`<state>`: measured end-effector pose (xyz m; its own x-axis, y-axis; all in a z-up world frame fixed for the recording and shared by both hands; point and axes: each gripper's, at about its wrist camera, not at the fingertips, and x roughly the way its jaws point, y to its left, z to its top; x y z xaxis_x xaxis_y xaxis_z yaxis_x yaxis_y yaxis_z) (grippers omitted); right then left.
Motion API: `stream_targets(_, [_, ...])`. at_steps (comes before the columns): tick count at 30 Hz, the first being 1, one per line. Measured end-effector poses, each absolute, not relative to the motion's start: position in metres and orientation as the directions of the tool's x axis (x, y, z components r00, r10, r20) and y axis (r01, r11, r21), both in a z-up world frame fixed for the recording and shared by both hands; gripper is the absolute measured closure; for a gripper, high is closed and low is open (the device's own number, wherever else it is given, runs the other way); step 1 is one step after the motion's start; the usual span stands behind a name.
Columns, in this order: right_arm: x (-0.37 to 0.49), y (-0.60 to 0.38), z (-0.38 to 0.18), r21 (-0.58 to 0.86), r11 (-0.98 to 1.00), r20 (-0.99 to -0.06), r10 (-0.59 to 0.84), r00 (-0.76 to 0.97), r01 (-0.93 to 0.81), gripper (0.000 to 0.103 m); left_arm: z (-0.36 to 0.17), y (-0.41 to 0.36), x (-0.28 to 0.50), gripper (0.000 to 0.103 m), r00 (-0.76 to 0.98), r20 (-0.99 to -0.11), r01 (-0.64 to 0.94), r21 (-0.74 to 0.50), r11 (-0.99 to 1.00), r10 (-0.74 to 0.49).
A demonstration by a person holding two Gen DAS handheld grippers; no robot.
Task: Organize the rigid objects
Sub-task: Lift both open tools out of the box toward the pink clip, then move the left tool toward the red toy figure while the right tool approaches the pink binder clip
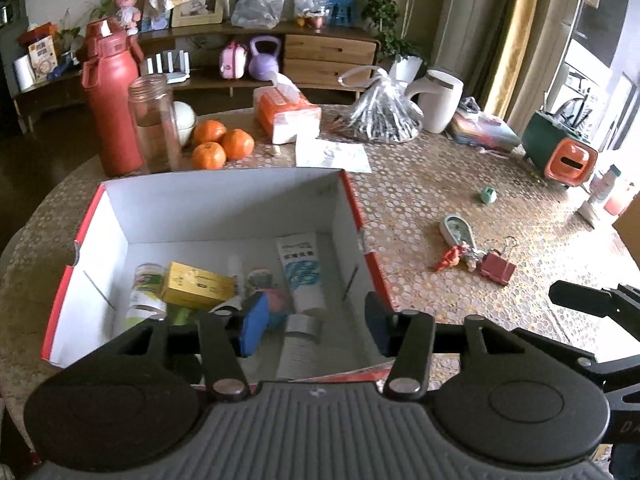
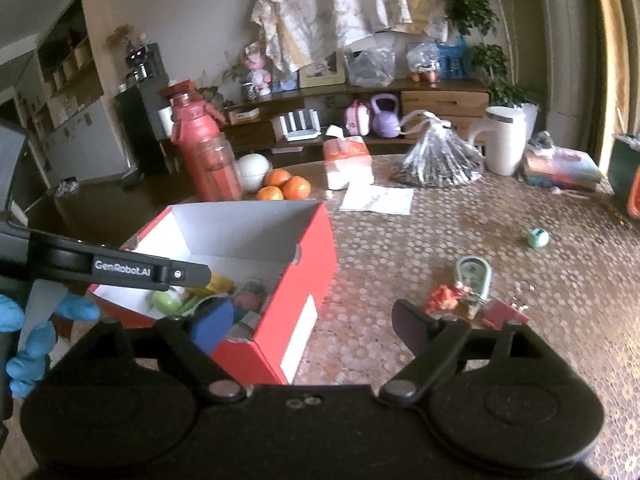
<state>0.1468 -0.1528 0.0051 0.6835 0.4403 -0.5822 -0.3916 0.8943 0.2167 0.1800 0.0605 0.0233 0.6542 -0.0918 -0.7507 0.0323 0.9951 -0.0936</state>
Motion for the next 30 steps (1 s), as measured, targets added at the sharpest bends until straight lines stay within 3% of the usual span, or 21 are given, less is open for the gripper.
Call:
stream_targets(5, [0.142, -0.177, -0.001, 0.215, 0.908, -0.585, 0.415, 0.697, -0.360, 0.014, 0.021, 0.040, 0.182, 0.045, 0.649, -0.753, 0.061, -0.085, 0.995, -0.104])
stream_targets(8, [0.140, -0.192, -0.004, 0.207, 0.915, -0.586, 0.399, 0.706, -0.345, 0.012, 0.019, 0.028, 0.184, 0.033, 0.647, -0.755, 0.076, -0.083, 0.994, -0.113])
stream_targets(16, [0.143, -0.234, -0.015, 0.219, 0.933, -0.595, 0.360, 0.719, -0.287, 0.007, 0.013, -0.007, 0.195, 0.028, 0.631, -0.764, 0.124, -0.073, 0.990, -0.135])
stream_targets(19, [0.144, -0.246, -0.020, 0.212, 0.938, -0.601, 0.346, 0.720, -0.274, 0.005, 0.009, -0.019, 0.200, 0.018, 0.621, -0.768, 0.145, -0.084, 0.986, -0.157])
stream_targets(24, [0.150, -0.263, -0.028, 0.188, 0.949, -0.613, 0.315, 0.725, -0.253, 0.002, 0.000, -0.040, 0.211, 0.013, 0.596, -0.782, 0.179, -0.092, 0.980, -0.182])
stream_targets(26, [0.153, -0.267, -0.032, 0.180, 0.951, -0.616, 0.308, 0.725, -0.251, 0.002, -0.003, -0.048, 0.215, 0.002, 0.599, -0.779, 0.186, -0.090, 0.978, -0.186])
stream_targets(30, [0.163, -0.277, -0.040, 0.187, 0.948, -0.629, 0.316, 0.710, -0.257, 0.002, -0.009, -0.060, 0.229, 0.001, 0.606, -0.772, 0.187, -0.095, 0.978, -0.191])
